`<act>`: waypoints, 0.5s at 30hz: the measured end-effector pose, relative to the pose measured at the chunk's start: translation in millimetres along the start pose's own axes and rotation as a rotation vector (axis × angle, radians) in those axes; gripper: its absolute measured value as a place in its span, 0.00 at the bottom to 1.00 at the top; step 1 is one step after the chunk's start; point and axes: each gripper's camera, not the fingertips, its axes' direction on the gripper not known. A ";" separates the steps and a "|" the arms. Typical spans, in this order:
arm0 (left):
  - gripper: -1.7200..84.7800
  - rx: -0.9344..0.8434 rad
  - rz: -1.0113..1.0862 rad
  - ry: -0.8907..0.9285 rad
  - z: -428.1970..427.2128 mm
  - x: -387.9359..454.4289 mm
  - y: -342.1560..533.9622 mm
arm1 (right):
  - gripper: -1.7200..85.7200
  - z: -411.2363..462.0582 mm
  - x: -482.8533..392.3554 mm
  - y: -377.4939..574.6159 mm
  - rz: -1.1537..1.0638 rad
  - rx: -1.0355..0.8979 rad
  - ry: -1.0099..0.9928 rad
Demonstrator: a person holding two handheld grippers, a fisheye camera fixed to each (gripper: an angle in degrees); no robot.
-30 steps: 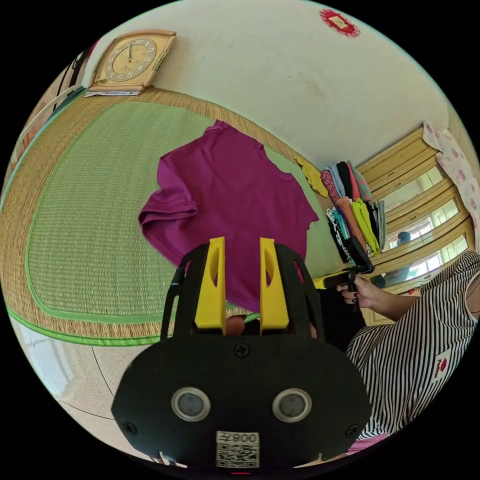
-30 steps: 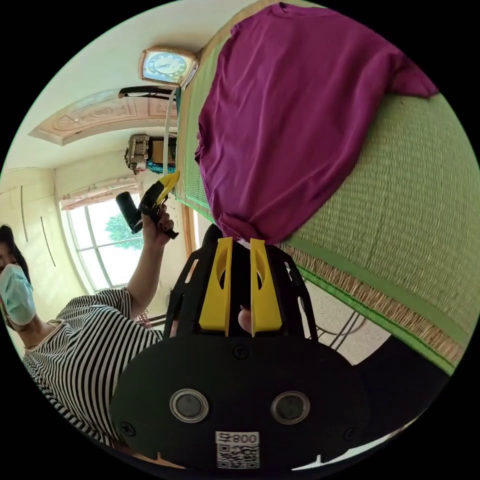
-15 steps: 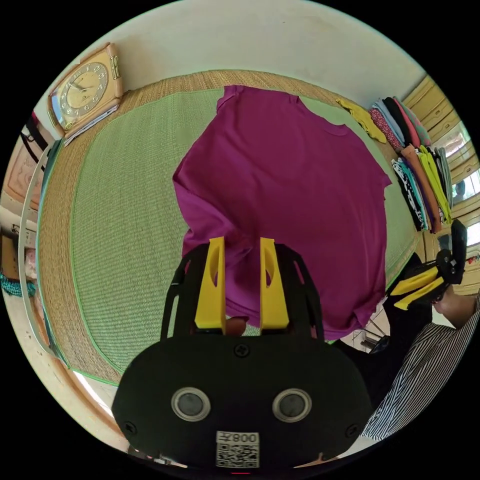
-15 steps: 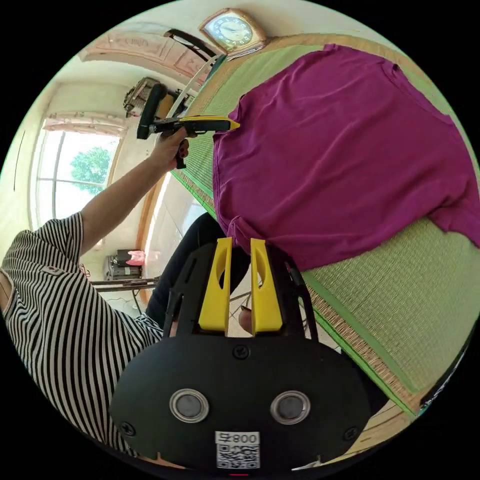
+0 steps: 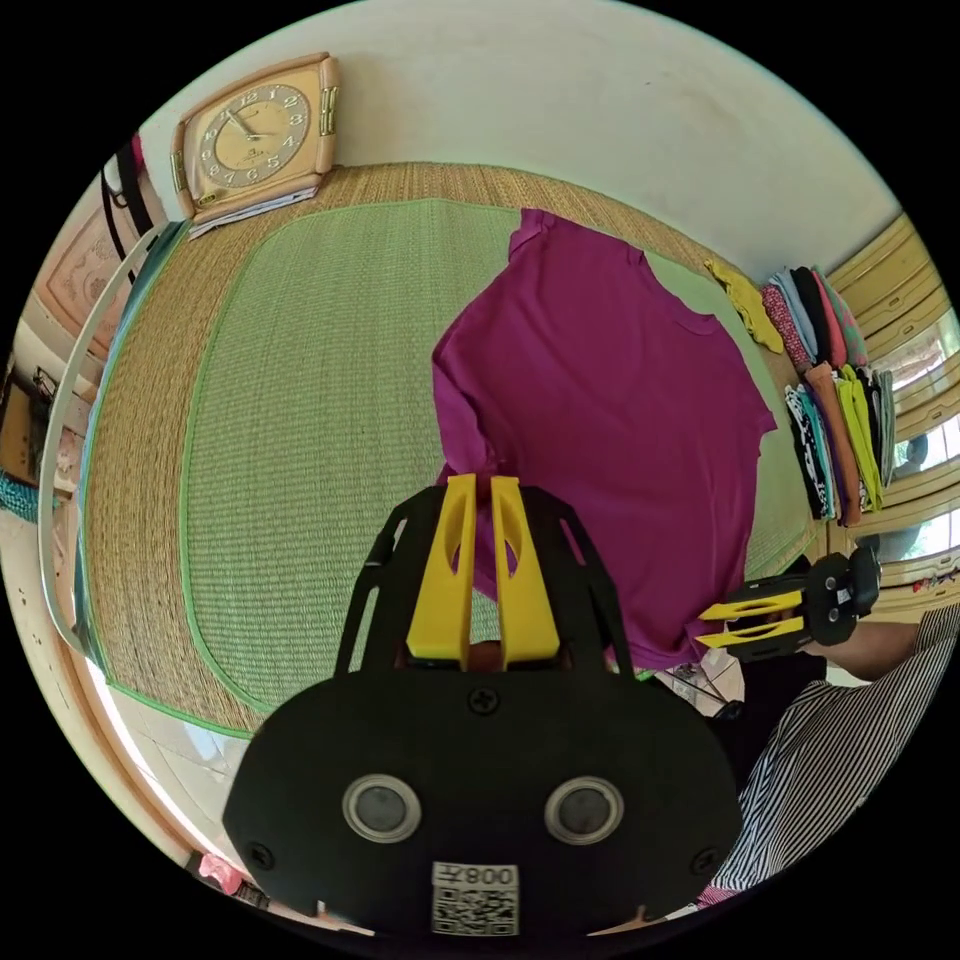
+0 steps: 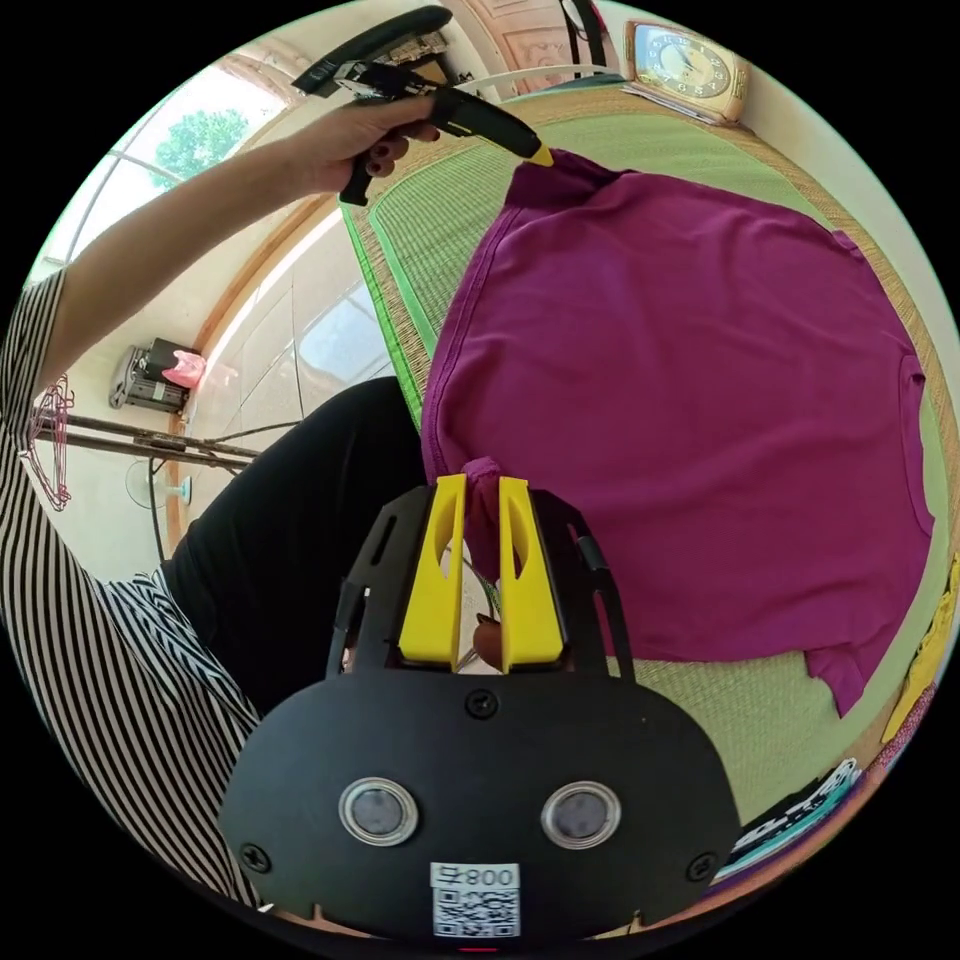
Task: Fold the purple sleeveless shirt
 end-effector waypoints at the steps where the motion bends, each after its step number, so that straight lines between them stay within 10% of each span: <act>1: 0.05 0.005 -0.017 0.009 -4.3 -4.8 3.2 | 0.06 3.0 -1.7 2.1 0.002 -0.006 0.005; 15: 0.05 0.274 -0.249 0.318 -69.4 -50.2 -3.7 | 0.02 -196.7 128.0 162.0 0.332 0.414 0.207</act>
